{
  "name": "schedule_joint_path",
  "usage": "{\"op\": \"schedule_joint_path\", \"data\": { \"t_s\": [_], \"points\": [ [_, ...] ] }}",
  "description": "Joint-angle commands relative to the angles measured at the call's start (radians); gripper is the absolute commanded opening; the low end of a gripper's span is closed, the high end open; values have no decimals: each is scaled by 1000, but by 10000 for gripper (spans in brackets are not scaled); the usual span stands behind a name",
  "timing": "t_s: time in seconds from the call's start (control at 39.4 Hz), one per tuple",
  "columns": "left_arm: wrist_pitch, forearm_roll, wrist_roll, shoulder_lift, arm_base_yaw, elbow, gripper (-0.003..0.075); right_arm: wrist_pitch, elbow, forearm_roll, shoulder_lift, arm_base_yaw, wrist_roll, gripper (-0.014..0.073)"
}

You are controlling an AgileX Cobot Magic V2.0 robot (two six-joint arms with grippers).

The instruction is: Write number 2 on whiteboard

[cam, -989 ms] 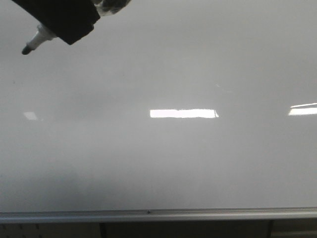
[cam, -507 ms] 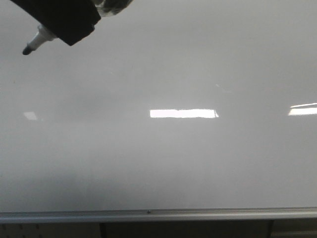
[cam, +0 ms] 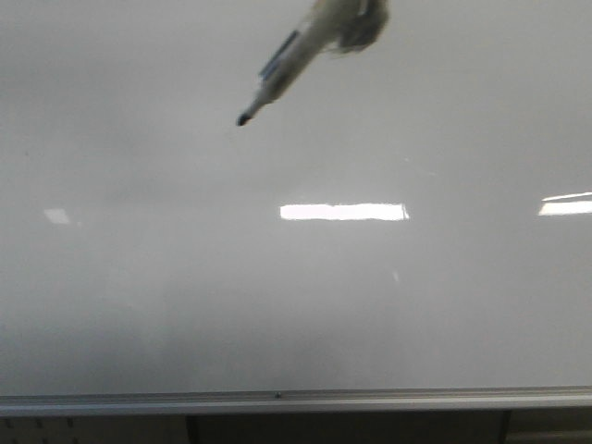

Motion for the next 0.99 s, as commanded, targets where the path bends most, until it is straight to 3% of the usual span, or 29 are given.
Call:
{"op": "schedule_joint_path", "data": {
  "t_s": [0.0, 0.25, 0.51, 0.63, 0.96],
  "points": [
    [-41, -5, -89, -50, 68, -25, 462, -12, -34, -94, -57, -52, 125, 66],
    [-62, -58, -189, -149, 313, 70, 462, -111, 76, 40, -181, -376, 193, 66],
    [-92, -92, -189, -217, 388, 140, 462, -479, 372, 294, -354, -674, 199, 66],
    [-96, -92, -189, -217, 388, 140, 462, -578, 437, 319, -358, -708, 198, 66],
    [-117, -92, -189, -217, 388, 140, 462, -801, 422, 319, -261, -703, 143, 66]
  ]
}}
